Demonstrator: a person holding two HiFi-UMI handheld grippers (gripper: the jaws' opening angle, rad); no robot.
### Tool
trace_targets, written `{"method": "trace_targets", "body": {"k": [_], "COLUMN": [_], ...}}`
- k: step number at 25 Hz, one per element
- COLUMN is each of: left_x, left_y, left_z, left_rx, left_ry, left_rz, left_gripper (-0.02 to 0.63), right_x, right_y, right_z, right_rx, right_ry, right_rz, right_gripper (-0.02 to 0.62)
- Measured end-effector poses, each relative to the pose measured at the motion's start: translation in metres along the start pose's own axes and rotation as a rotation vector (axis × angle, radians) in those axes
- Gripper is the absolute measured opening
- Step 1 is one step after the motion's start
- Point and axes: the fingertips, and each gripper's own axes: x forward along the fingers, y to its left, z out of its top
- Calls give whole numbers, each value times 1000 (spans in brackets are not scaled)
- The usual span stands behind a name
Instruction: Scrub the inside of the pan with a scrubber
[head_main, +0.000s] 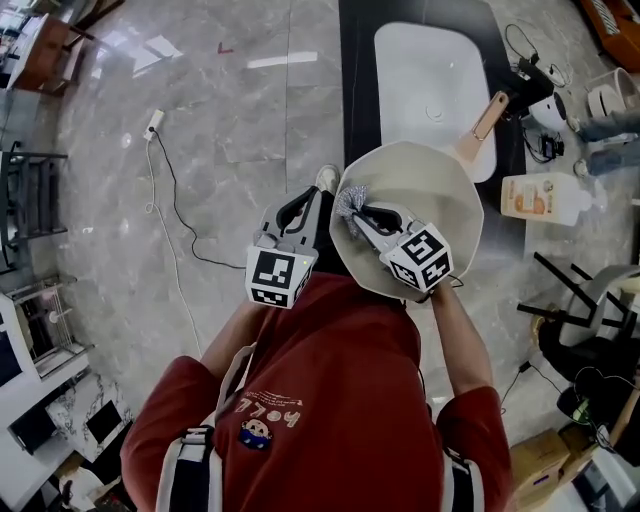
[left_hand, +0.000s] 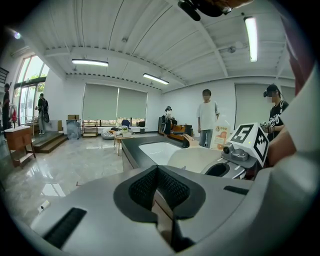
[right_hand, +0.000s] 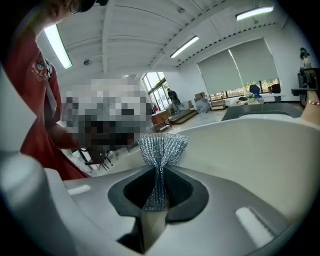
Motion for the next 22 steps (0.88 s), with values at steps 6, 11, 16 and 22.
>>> {"method": "trace_targets", "body": {"k": [6,11,16,22], "left_x": [2,3,5,10], "left_y": [-8,-11,-15,-19], "left_z": [-1,0,7,11], "left_rx": [5,9,19,31], "left_ry": [4,3,-7,-13], "left_rz": [-16,-29,-49,-70], "left_gripper": [6,6,6,6], "right_x": [-9,-16,-27,-44], "right_y": [25,41,50,59], "right_z": [-15,-21,-30,-44], "right_rx": [-35,-91,-110,-129], "right_ry": [86,167,245,381], "right_rz": [131,203,256,327], "right_gripper": [69,69,67,67]}}
